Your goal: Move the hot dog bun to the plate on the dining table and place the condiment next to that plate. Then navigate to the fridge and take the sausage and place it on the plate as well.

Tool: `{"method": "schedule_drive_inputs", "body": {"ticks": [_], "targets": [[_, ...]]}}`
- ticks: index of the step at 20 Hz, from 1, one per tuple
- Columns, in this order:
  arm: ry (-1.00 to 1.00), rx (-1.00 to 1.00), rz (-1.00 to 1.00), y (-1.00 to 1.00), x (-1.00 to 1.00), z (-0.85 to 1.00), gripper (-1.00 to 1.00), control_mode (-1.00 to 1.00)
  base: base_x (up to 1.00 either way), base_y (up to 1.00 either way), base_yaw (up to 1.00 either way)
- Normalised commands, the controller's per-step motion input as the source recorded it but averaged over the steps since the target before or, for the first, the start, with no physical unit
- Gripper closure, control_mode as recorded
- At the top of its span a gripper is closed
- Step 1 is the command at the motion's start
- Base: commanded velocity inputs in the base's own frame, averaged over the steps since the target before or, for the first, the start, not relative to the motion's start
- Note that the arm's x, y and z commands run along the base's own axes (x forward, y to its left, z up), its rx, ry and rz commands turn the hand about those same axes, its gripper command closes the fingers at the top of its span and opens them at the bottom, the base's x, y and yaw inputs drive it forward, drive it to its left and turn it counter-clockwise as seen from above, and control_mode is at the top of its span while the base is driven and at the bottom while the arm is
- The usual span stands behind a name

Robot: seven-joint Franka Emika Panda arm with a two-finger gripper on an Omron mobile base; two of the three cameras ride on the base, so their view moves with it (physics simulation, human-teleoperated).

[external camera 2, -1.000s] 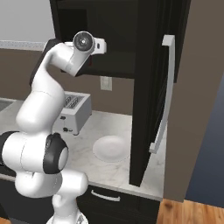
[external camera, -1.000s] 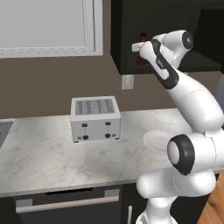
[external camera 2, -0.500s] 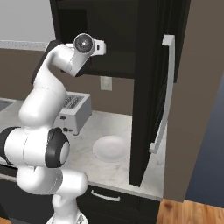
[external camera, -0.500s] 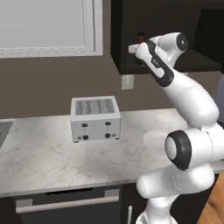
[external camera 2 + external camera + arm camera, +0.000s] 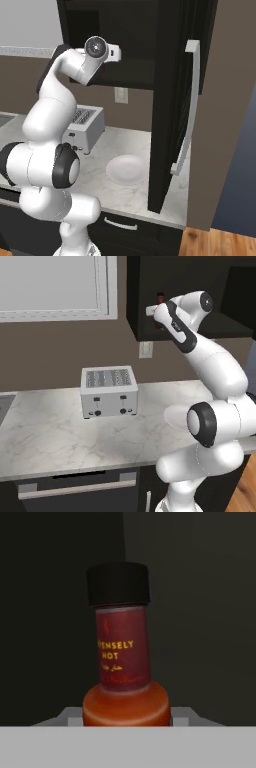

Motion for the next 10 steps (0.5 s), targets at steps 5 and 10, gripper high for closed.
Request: {"method": "schedule_drive_inputs", "body": {"ticks": [5, 10], "targets": [[-0.01, 0.00, 0.00, 0.00, -0.05, 0.00, 1.00, -1.00, 0.00, 0.00, 0.00], [-0.13, 0.00, -0.09, 0.00, -0.70, -0.05, 1.00, -1.00, 0.00, 0.00, 0.00]]}}
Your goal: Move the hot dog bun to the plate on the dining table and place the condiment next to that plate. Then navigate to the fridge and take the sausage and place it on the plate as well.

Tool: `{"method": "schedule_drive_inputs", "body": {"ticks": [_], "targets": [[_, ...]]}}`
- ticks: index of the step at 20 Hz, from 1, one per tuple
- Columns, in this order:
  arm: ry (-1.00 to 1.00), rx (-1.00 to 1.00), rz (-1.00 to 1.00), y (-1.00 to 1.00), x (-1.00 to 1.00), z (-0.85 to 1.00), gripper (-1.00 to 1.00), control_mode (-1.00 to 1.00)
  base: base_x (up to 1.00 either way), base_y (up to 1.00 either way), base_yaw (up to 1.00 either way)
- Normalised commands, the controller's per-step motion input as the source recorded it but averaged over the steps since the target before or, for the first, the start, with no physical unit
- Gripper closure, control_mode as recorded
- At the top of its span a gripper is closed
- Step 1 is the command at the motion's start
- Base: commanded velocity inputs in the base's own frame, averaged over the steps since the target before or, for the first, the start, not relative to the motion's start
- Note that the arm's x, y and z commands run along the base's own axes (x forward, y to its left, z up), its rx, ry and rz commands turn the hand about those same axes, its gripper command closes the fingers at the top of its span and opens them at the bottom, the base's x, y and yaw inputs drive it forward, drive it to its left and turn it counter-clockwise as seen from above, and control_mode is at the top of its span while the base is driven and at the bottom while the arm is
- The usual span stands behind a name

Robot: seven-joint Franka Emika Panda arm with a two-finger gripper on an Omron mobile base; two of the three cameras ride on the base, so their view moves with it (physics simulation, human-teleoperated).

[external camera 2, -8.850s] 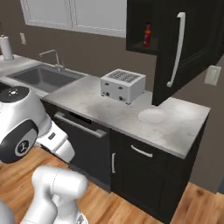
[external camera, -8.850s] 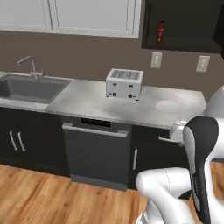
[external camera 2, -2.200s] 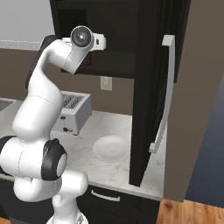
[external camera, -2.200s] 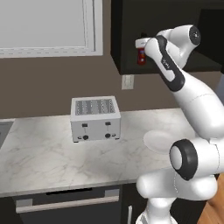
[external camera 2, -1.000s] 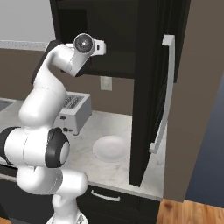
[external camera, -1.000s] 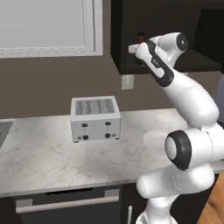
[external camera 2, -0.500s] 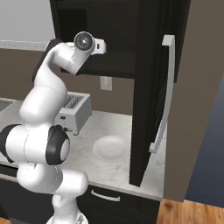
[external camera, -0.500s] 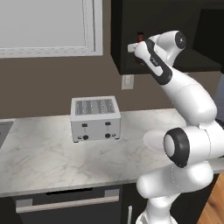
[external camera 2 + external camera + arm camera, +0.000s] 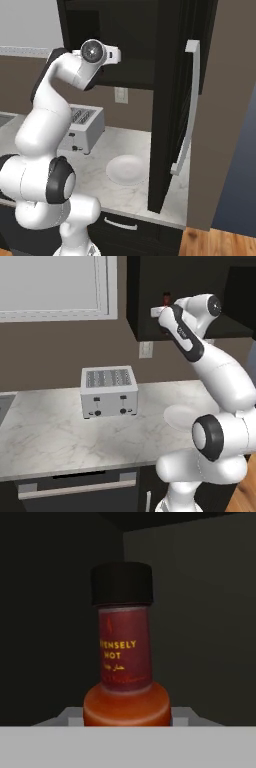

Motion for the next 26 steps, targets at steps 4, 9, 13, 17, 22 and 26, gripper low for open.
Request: {"method": "schedule_drive_inputs", "body": {"ticks": [4, 9, 13, 17, 22, 26], "targets": [[-0.14, 0.03, -0.17, 0.00, -1.00, -0.03, 1.00, -1.00, 0.00, 0.00, 0.00], [-0.08, 0.06, -0.17, -0.01, -1.00, 0.08, 1.00, -1.00, 0.00, 0.00, 0.00], [0.00, 0.08, -0.18, -0.03, -1.00, 0.29, 1.00, -1.00, 0.00, 0.00, 0.00], [0.00, 0.07, -0.16, -0.09, -1.00, 0.33, 1.00, -1.00, 0.00, 0.00, 0.00], [-0.01, 0.05, -0.12, -0.14, -1.00, 0.14, 1.00, -1.00, 0.00, 0.00, 0.00], [0.00, 0.02, -0.02, -0.15, -1.00, 0.03, 1.00, -1.00, 0.00, 0.00, 0.00]]}}
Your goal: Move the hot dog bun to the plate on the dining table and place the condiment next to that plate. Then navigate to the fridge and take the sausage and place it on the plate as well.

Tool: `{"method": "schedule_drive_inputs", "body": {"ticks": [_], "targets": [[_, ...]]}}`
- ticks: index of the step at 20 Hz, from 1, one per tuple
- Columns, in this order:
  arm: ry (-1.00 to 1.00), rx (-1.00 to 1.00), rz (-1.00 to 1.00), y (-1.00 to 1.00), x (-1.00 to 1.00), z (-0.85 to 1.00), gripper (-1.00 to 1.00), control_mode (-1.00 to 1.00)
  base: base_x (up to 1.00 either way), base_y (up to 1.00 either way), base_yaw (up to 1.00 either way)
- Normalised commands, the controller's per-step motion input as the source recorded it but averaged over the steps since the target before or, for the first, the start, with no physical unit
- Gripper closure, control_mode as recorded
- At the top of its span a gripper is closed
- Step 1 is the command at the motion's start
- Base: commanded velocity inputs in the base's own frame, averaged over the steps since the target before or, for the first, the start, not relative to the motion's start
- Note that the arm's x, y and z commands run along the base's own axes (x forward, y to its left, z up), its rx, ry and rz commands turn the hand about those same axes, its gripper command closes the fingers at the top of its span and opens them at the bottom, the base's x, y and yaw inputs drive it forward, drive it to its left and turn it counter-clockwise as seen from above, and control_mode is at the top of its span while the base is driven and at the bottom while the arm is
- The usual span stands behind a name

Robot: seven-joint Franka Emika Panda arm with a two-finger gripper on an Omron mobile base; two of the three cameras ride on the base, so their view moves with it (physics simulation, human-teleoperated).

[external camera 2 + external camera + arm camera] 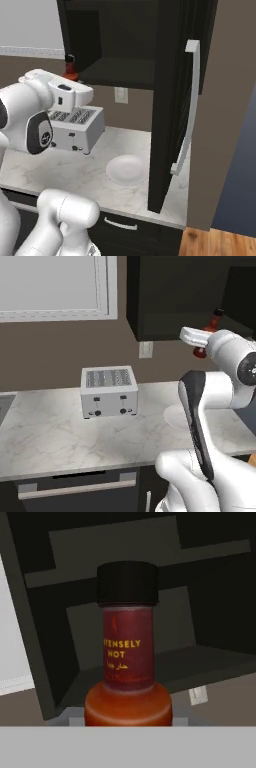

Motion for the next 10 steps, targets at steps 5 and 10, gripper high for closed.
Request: {"method": "schedule_drive_inputs", "body": {"ticks": [5, 10], "targets": [[0.00, 0.00, 0.02, -0.08, -1.00, 0.06, 1.00, -1.00, 0.00, 0.00, 0.00], [0.00, -0.01, 0.18, 0.00, -0.93, 0.13, 1.00, -1.00, 0.00, 0.00, 0.00]]}}
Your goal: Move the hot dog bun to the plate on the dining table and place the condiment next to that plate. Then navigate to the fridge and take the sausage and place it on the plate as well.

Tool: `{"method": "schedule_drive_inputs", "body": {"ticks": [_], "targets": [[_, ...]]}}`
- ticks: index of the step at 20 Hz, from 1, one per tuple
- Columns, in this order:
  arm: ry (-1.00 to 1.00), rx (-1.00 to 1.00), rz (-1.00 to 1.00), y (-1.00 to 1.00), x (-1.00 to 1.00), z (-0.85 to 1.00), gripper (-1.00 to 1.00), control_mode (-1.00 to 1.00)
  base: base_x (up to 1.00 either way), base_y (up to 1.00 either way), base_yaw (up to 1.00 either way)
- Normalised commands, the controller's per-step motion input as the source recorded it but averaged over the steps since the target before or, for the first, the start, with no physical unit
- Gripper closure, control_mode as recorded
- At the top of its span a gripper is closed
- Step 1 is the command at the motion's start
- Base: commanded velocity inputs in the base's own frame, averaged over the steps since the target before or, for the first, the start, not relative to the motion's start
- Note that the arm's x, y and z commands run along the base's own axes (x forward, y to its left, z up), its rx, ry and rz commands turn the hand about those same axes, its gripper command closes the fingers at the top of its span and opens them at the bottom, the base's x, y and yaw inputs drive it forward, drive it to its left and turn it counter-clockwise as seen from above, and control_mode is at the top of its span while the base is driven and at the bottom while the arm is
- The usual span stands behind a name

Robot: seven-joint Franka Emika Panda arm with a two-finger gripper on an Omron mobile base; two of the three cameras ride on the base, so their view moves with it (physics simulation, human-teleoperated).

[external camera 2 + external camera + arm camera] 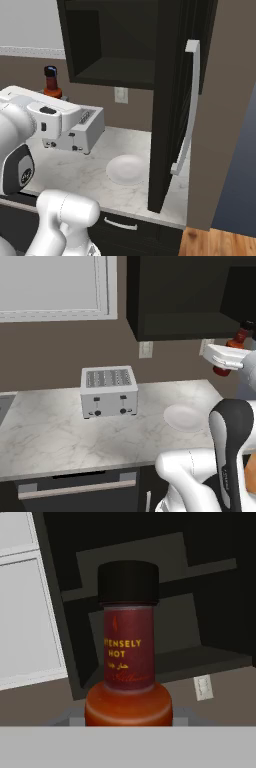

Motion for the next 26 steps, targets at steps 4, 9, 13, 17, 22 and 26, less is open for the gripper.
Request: {"method": "schedule_drive_inputs", "body": {"ticks": [4, 9, 13, 17, 22, 26], "targets": [[0.00, -0.06, 0.25, 0.01, -0.63, 0.29, 1.00, -1.00, 0.00, 0.00, 0.00], [0.03, -0.07, 0.24, 0.19, -0.19, 0.09, 1.00, -1.00, 0.00, 0.00, 0.00], [0.00, 0.00, 0.00, 0.00, 0.00, 0.00, 1.00, 1.00, -0.39, 0.37, 0.03], [0.00, 0.00, 0.00, 0.00, 0.00, 0.00, 1.00, 1.00, -0.90, 0.55, 0.00], [0.00, 0.00, 0.00, 0.00, 0.00, 0.00, 1.00, 1.00, -1.00, 0.69, -0.09], [0.00, 0.00, 0.00, 0.00, 0.00, 0.00, 1.00, 1.00, -0.91, 0.75, -0.32]]}}
